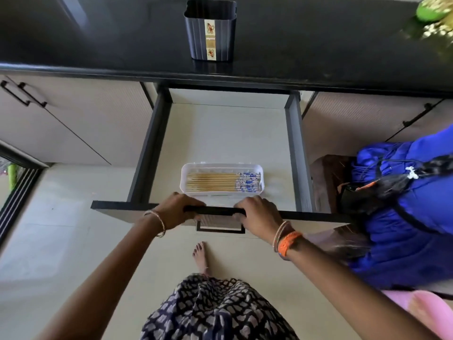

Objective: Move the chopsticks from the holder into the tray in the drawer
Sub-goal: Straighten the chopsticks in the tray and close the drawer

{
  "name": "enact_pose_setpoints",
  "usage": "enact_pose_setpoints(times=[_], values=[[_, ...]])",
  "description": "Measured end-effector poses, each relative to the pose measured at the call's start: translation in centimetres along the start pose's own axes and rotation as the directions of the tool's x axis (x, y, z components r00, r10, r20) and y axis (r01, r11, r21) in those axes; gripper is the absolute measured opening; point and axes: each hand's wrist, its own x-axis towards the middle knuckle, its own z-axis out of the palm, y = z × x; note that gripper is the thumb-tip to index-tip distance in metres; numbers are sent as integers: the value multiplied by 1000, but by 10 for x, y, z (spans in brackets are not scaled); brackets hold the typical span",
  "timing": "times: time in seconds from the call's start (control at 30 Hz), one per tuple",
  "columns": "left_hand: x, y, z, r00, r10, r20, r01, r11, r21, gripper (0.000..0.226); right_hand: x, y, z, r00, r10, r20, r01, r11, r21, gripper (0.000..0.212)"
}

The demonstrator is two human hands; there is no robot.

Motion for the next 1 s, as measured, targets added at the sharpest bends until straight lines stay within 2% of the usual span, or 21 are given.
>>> enact_pose_setpoints(times=[0.07, 0.23, 0.53, 0.63, 0.73, 0.8, 0.9, 1.0], values=[[-4, 6, 7, 997, 28, -67, -26, 999, 23, 34, -2, 1, 6, 991, -5, -137, 2, 1000, -21, 22], [17, 4, 6, 976, 38, -214, -27, 998, 55, 34, 18, 3, 4, 971, -15, -238, 4, 999, -45, 19], [114, 1, -45, 946, 71, -318, -35, 993, 117, 31, 114, 20, -41, 936, 22, -352, -27, 1000, -9, 19], [151, -4, -66, 934, 87, -347, -50, 992, 114, 31, 152, 27, -60, 926, 24, -376, -44, 998, -45, 20], [187, -7, -92, 942, 116, -315, -50, 976, 211, 32, 191, 34, -80, 905, 3, -425, -58, 991, -117, 20], [206, -7, -106, 928, 138, -347, -39, 960, 279, 40, 213, 36, -93, 889, -30, -458, -84, 971, -226, 26], [231, -10, -126, 885, 186, -426, -40, 944, 328, 61, 245, 33, -111, 849, -31, -527, -166, 931, -324, 51], [246, -12, -138, 868, 221, -444, -60, 936, 347, 64, 272, 28, -129, 831, -13, -556, -225, 907, -356, 64]])
